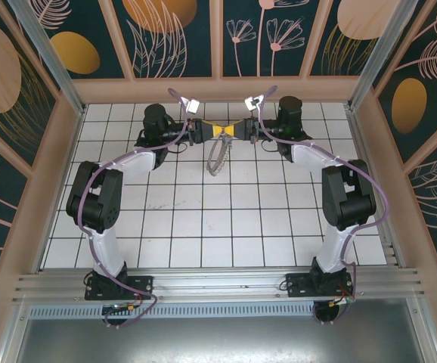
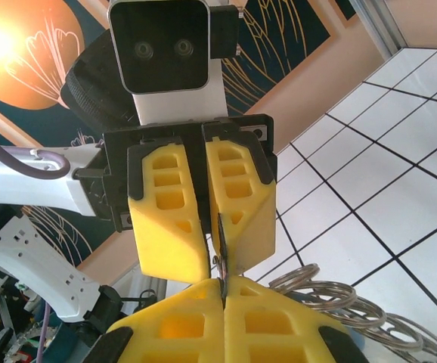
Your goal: Put the keys on the keyring
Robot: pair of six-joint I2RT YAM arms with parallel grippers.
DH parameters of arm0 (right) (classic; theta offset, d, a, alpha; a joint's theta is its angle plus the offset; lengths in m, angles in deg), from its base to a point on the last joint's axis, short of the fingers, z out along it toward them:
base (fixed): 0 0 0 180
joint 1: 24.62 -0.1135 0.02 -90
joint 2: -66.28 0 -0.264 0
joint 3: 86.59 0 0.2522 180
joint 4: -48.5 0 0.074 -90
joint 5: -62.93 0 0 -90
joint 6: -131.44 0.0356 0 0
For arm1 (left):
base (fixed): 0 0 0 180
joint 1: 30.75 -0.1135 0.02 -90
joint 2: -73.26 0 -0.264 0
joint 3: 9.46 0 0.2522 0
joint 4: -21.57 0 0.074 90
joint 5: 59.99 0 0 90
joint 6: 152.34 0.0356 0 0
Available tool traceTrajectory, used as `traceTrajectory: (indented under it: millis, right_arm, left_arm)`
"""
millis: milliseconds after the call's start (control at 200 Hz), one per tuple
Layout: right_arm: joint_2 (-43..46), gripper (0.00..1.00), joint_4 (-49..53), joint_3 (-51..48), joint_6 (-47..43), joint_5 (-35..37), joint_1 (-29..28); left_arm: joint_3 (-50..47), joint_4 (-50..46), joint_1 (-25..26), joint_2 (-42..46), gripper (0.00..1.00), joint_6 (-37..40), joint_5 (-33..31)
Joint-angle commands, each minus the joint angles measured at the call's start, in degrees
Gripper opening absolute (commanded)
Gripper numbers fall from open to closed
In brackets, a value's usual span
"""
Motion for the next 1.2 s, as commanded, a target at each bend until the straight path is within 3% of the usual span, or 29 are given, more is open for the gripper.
traceTrajectory:
  millis: [0, 90, 170, 360, 495, 581, 901, 1196]
  right_arm:
    - [0.94, 0.0, -3.01, 1.33, 0.2, -0.49, -0.29]
    - [0.8, 0.0, -3.18, 1.37, 0.2, -0.37, -0.4]
    - [0.63, 0.0, -3.12, 1.46, 0.36, -0.53, -0.45]
    - [0.62, 0.0, -2.53, 2.1, 0.88, 0.26, -0.14]
    - [2.31, 0.28, -5.07, 0.44, 3.01, 1.5, 1.38]
    - [4.49, 0.36, -7.02, -1.93, 4.26, 2.52, 2.83]
    - [11.18, 0.38, -11.73, -12.62, 4.45, 7.26, 4.89]
    - [11.49, 0.45, -20.09, -17.73, 7.05, 8.89, 3.53]
  left_arm:
    - [-0.14, 3.56, 0.79, -0.21, 0.13, -0.3, 2.29]
    - [-0.06, 3.56, 0.88, -0.3, 0.1, -0.3, 1.99]
    - [0.11, 3.65, 1.06, -0.33, 0.0, -0.27, 1.61]
    - [-1.06, 5.46, 1.32, 0.62, 0.0, -0.93, -0.55]
    - [-2.42, 9.03, 1.33, 1.79, 0.0, -2.94, -2.6]
    - [-3.02, 12.02, 1.32, 2.15, 0.0, -4.99, -3.29]
    - [-3.95, 18.58, 1.33, 2.93, 0.0, -11.39, -4.44]
    - [-4.53, 21.14, 1.4, 3.47, 0.0, -13.83, -4.57]
